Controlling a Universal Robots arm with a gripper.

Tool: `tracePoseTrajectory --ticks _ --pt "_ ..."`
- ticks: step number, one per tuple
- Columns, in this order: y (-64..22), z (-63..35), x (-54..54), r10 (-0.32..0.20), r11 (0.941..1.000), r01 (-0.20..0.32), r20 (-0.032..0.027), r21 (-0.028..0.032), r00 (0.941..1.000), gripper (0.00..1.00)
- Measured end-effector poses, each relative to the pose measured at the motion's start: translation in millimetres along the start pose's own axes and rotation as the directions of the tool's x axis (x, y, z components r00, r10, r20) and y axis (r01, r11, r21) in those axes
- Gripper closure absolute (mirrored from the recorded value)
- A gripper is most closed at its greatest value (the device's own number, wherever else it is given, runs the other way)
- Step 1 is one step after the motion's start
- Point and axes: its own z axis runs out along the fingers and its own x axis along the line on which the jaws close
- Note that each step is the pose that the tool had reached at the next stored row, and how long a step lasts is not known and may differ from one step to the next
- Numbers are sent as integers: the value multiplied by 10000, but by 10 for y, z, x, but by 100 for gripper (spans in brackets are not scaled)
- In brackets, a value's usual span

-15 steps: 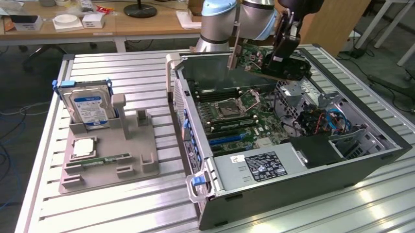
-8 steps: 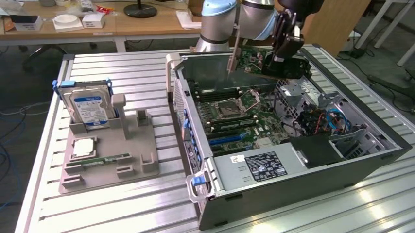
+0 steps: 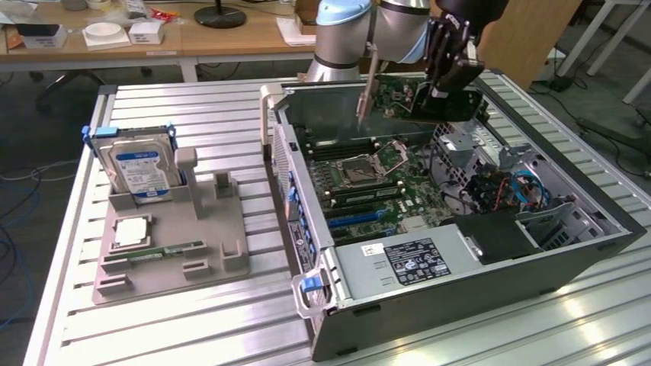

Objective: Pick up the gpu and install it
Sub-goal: 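Insert the gpu into the slot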

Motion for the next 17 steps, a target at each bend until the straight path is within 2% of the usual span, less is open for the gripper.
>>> tracePoseTrajectory --ticks 4,9,12,17 --pt "0 4 0 -718 9974 718 -17 3 9974 73" --pt "0 9 0 -1607 9870 1607 -39 4 9870 73" --pt "-1 12 0 -1836 9830 1836 -42 5 9830 73" --pt "-1 11 0 -1838 9830 1838 -43 5 9830 73"
